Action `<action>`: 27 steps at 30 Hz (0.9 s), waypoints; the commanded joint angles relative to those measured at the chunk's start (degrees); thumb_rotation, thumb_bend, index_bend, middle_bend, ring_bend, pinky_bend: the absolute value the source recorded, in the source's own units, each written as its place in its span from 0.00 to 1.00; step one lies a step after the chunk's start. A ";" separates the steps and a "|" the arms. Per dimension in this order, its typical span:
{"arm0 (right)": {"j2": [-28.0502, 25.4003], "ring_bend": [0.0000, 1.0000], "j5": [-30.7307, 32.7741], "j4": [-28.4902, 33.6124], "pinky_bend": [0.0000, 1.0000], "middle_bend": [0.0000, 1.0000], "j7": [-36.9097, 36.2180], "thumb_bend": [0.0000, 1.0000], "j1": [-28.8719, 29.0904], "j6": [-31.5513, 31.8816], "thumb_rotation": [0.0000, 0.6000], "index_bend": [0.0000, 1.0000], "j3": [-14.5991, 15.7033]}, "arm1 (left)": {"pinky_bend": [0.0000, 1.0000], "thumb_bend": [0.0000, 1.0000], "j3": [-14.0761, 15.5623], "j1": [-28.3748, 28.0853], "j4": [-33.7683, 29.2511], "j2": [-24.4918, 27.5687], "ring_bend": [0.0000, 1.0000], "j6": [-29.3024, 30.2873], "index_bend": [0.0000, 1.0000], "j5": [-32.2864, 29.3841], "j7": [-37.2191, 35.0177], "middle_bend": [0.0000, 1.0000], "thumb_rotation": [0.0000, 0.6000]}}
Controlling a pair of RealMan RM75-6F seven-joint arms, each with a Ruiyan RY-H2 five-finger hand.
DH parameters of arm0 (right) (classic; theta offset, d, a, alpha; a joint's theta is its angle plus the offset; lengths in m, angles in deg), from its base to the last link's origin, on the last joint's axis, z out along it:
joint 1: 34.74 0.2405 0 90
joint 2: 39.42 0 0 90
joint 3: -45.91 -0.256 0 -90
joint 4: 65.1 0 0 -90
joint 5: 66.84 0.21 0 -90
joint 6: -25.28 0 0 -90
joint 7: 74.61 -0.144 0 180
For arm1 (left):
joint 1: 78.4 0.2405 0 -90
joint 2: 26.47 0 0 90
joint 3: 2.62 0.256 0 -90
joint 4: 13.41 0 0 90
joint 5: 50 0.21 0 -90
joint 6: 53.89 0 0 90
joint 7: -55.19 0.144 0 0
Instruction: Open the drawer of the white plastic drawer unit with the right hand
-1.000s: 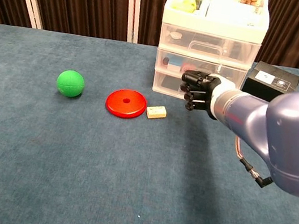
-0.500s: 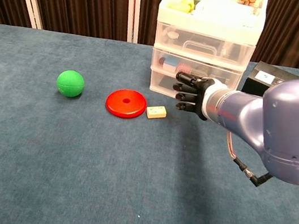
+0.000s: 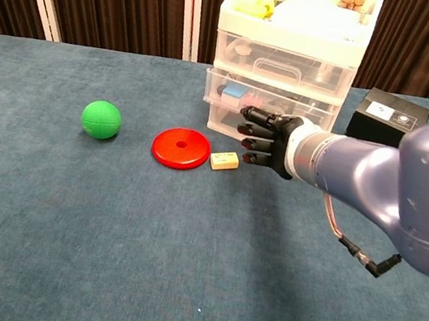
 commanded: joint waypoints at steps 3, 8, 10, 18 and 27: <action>-0.78 0.85 0.12 2.06 0.84 0.88 0.11 0.76 -1.21 0.37 1.00 0.29 1.61 | 0.08 0.06 0.01 0.04 -0.02 0.00 0.00 0.01 0.07 -0.09 0.04 0.00 1.00; -1.94 0.83 0.67 5.15 0.84 0.86 0.98 0.76 -2.03 0.29 1.00 0.16 3.37 | 0.08 0.06 -0.13 0.01 -0.04 -0.05 0.00 -0.02 0.08 -0.36 0.08 0.00 1.00; -2.68 0.82 0.31 6.74 0.83 0.84 1.85 0.76 -2.32 0.33 1.00 0.05 4.48 | 0.08 0.06 -0.18 -0.01 -0.06 -0.02 0.00 -0.11 0.08 -0.53 0.02 0.00 1.00; -6.22 0.81 -8.56 15.57 0.82 0.83 7.97 0.74 -4.40 6.43 1.00 0.15 11.05 | 0.08 0.06 -0.13 0.08 0.03 0.04 0.00 0.25 0.08 -0.18 -0.09 0.00 1.00; -10.37 0.81 -17.38 19.76 0.82 0.83 24.50 0.71 -3.51 18.20 1.00 0.16 16.86 | 0.08 0.06 -0.10 0.22 -0.18 0.13 0.00 0.34 0.07 -0.32 -0.07 0.00 1.00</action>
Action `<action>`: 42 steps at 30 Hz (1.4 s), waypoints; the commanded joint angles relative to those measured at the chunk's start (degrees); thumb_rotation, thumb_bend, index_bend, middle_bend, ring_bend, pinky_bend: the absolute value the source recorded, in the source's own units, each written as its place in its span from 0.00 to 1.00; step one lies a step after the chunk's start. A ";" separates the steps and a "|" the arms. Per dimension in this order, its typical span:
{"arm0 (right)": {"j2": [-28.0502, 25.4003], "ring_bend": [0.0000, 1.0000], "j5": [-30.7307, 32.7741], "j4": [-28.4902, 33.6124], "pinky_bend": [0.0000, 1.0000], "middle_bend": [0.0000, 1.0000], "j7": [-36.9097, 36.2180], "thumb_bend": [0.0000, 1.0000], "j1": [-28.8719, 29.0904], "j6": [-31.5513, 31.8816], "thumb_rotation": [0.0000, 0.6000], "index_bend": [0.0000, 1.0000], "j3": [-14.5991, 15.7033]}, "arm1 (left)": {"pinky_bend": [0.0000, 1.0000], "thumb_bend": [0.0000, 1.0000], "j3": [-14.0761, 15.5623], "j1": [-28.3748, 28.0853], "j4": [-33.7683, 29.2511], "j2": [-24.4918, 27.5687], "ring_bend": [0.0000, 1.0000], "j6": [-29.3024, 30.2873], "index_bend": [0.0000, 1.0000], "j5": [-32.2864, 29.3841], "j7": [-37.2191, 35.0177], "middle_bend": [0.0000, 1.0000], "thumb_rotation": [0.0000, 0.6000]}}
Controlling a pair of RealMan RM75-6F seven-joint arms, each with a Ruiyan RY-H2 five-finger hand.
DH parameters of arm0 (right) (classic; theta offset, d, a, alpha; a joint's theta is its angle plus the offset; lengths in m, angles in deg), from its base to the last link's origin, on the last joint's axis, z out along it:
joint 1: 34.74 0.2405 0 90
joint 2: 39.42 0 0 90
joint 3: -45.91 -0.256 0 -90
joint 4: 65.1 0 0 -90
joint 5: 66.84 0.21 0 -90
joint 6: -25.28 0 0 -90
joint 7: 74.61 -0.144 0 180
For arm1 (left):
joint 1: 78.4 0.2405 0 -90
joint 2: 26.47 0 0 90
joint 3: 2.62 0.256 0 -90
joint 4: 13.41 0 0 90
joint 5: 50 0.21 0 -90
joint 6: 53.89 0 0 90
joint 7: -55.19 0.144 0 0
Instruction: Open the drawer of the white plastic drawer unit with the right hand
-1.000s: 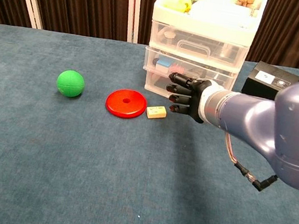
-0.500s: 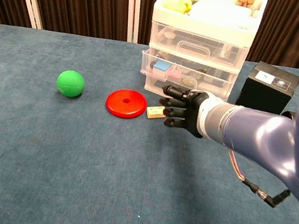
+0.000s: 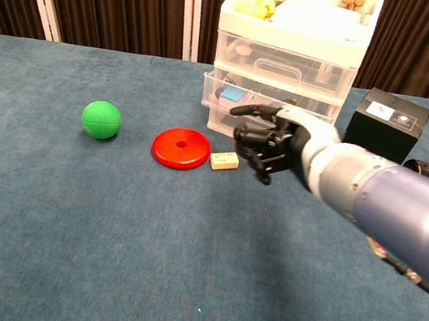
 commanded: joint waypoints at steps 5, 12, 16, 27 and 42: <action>-4.01 0.81 -2.37 0.52 0.82 0.83 15.70 0.71 2.09 8.89 1.00 0.16 2.80 | 0.08 0.06 0.04 -0.03 -0.02 -0.15 0.00 -0.13 0.08 -0.05 0.33 0.00 1.00; -4.99 0.81 2.05 -2.32 0.82 0.83 21.13 0.71 3.45 9.42 1.00 0.15 1.60 | 0.08 0.06 -0.02 -0.13 -0.20 -0.29 0.00 -0.48 0.08 -0.39 0.59 0.00 1.00; -4.70 0.81 2.74 -4.09 0.82 0.83 22.35 0.71 3.70 9.76 1.00 0.15 1.66 | 0.08 0.06 0.01 -0.18 -0.37 -0.28 0.00 -0.83 0.08 -0.69 0.65 0.00 1.00; -3.81 0.83 5.58 -6.52 0.82 0.85 23.29 0.71 4.26 8.15 1.00 0.39 1.08 | 0.08 0.06 -0.06 -0.28 -0.66 -0.07 0.00 -1.28 0.08 -1.18 0.32 0.00 1.00; -4.62 0.84 2.68 -1.45 0.82 0.86 23.03 0.72 2.68 10.60 1.00 0.50 2.08 | 0.08 0.07 -0.02 -0.23 -0.90 0.07 0.00 -1.25 0.08 -1.12 0.20 0.00 1.00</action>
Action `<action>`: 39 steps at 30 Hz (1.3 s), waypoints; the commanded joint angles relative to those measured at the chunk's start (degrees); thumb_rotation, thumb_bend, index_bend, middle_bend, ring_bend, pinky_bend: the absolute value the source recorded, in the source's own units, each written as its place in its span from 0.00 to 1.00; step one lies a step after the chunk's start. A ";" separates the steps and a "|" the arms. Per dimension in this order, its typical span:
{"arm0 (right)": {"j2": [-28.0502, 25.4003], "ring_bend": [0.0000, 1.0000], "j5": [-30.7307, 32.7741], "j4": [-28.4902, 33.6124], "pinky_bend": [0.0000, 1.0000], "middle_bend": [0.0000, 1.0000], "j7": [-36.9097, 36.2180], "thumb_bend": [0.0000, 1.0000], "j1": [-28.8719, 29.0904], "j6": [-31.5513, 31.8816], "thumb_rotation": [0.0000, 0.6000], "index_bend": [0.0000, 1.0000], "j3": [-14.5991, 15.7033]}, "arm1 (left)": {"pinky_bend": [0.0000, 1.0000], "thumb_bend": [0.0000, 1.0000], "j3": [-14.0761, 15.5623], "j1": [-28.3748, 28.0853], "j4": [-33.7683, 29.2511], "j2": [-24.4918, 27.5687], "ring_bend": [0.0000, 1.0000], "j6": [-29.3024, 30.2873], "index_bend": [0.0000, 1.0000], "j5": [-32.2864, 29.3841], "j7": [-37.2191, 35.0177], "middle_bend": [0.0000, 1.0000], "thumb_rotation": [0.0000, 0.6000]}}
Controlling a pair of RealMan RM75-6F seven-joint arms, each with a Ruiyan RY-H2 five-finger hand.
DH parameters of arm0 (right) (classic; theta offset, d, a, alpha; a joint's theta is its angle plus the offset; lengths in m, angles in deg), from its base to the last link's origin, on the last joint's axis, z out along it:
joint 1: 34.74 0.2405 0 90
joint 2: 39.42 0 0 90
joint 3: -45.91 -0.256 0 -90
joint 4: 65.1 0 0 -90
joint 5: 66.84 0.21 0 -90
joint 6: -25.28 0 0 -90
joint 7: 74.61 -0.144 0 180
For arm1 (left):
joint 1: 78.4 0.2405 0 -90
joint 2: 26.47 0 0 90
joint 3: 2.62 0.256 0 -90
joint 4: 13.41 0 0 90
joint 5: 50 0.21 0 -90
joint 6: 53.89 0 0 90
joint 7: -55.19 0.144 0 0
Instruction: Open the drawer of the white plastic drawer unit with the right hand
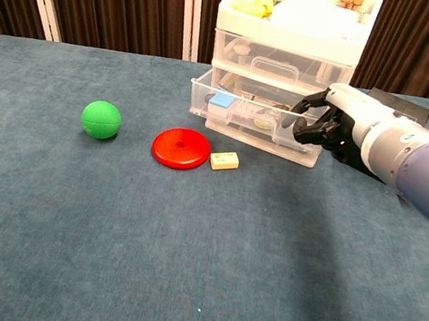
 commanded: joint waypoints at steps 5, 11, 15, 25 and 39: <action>-1.65 0.84 -0.49 4.35 0.82 0.86 0.26 0.72 -1.99 1.11 1.00 0.50 1.92 | 0.08 0.07 0.12 -0.01 -0.04 -0.01 0.00 -0.03 0.08 0.22 0.05 0.00 1.00; -2.28 0.84 -1.18 6.91 0.82 0.86 -0.72 0.72 -3.67 1.87 1.00 0.49 3.21 | 0.08 0.07 0.15 0.04 -0.19 -0.01 0.00 -0.02 0.08 0.18 0.10 0.00 1.00; -2.44 0.84 -1.68 8.43 0.82 0.86 -1.50 0.72 -4.67 2.02 1.00 0.48 4.07 | 0.08 0.07 0.17 -0.01 -0.19 -0.09 0.00 -0.13 0.08 0.18 0.25 0.00 1.00; -2.35 0.83 -1.74 10.98 0.82 0.85 -1.40 0.72 -5.28 2.10 1.00 0.42 4.73 | 0.08 0.07 0.17 0.01 -0.33 -0.06 0.00 -0.15 0.08 0.11 0.23 0.00 1.00; -4.57 0.77 -3.95 13.69 0.80 0.79 1.78 0.37 -5.85 2.81 1.00 0.00 7.58 | 0.08 0.07 0.08 0.04 -0.35 0.08 0.00 -0.18 0.08 -0.14 -0.04 0.00 1.00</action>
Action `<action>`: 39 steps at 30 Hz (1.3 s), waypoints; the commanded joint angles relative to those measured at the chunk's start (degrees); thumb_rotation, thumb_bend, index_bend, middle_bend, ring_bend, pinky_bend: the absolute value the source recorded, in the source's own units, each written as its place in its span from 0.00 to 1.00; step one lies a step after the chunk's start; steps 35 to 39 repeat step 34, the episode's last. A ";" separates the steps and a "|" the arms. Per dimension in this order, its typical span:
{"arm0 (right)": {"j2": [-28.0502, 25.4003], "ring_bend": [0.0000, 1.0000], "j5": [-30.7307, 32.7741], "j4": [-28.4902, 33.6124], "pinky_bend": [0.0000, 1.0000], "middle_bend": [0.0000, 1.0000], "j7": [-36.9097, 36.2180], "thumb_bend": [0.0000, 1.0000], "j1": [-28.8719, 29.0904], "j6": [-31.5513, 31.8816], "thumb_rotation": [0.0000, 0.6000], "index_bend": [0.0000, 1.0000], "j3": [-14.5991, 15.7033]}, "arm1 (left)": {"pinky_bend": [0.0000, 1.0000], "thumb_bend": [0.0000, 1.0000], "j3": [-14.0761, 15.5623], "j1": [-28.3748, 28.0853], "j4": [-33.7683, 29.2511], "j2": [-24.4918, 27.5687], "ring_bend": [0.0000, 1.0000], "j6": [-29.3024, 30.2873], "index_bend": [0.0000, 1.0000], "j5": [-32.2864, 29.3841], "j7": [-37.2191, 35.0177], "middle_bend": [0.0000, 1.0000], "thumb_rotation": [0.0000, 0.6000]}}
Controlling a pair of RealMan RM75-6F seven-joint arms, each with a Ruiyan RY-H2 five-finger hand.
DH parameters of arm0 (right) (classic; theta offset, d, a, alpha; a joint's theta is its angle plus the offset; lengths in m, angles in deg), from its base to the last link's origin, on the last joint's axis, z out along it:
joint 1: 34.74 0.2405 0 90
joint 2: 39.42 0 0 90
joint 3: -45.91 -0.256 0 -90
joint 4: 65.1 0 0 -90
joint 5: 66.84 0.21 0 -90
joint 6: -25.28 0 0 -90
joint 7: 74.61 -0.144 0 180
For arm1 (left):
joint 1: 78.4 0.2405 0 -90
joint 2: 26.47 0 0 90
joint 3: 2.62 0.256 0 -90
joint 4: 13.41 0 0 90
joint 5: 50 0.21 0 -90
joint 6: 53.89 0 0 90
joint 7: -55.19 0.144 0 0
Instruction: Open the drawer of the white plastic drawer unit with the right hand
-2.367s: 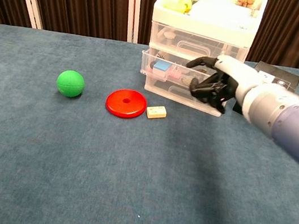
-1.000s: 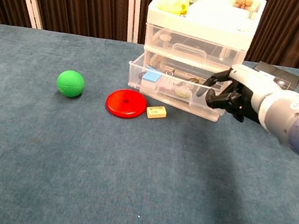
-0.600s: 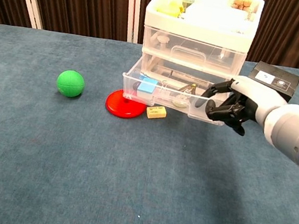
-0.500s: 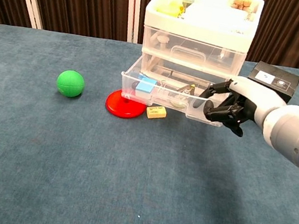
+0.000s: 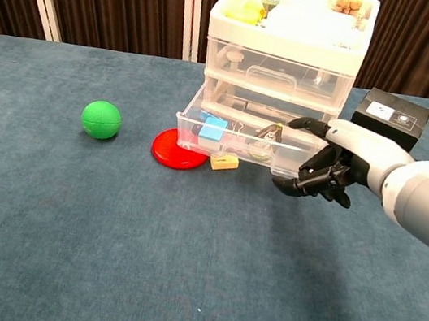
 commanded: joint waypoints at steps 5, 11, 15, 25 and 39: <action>-4.25 0.77 -5.70 5.87 0.80 0.79 2.88 0.37 -2.35 4.47 1.00 0.00 3.59 | 0.08 0.07 -0.04 0.18 -0.18 0.30 0.00 0.17 0.08 -0.21 -0.43 0.00 1.00; -12.31 0.76 -14.26 12.53 0.79 0.77 6.14 0.37 -5.99 9.11 1.00 0.00 8.90 | 0.08 0.07 -0.04 0.42 -0.27 0.51 0.00 0.77 0.08 0.14 -0.66 0.00 1.00; -18.42 0.72 -21.76 13.76 0.74 0.73 6.76 0.36 -9.99 12.72 1.00 0.00 14.07 | 0.08 0.07 0.12 0.54 -0.06 0.41 0.00 1.21 0.08 0.78 -0.07 0.00 1.00; -28.84 0.11 -38.92 1.92 0.31 0.12 -2.75 0.24 -21.57 22.54 1.00 0.00 24.46 | 0.07 0.06 0.39 1.44 1.62 -0.72 0.00 4.32 0.08 3.28 4.27 0.00 1.00; -31.99 0.00 -46.67 -8.01 0.04 0.00 -10.01 0.11 -28.74 25.82 1.00 0.00 28.69 | 0.06 0.03 0.11 2.63 3.66 -2.01 0.00 7.63 0.06 4.51 9.29 0.00 1.00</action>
